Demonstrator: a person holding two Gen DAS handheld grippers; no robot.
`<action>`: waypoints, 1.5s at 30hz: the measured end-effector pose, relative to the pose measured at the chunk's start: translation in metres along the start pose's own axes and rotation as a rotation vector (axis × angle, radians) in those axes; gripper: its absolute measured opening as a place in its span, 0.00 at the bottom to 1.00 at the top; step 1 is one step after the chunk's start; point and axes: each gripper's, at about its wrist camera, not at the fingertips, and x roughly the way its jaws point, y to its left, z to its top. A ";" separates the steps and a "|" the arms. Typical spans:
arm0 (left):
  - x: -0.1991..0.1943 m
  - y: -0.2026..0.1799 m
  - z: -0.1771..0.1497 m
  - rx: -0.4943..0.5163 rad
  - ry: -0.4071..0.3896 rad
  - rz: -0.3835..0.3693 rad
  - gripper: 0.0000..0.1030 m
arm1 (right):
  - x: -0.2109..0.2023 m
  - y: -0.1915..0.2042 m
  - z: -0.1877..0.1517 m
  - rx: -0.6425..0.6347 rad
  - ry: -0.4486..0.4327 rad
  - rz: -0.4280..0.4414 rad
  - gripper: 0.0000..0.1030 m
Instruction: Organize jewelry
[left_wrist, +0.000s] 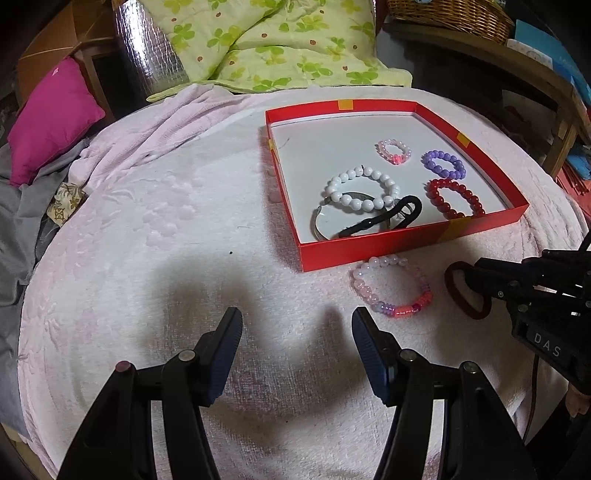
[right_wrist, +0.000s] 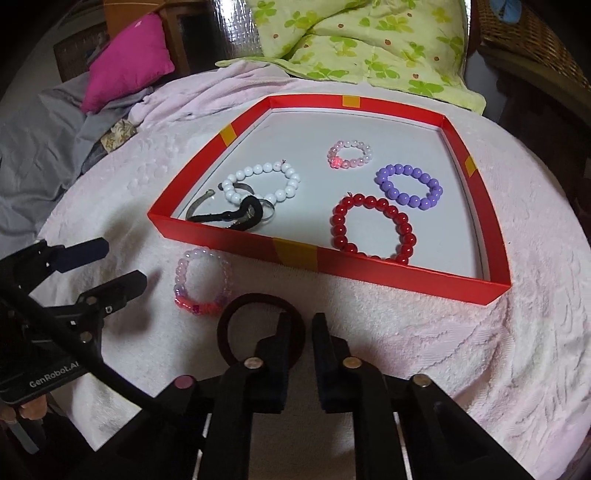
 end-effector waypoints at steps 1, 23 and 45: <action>0.000 0.000 0.000 0.000 0.001 0.000 0.61 | 0.000 -0.001 0.000 0.002 0.002 0.004 0.10; 0.008 -0.009 0.004 0.004 0.020 0.001 0.61 | -0.021 -0.035 -0.003 0.073 -0.019 -0.016 0.10; 0.018 -0.015 0.008 -0.029 0.045 -0.070 0.61 | -0.016 -0.055 -0.009 0.129 0.034 0.015 0.10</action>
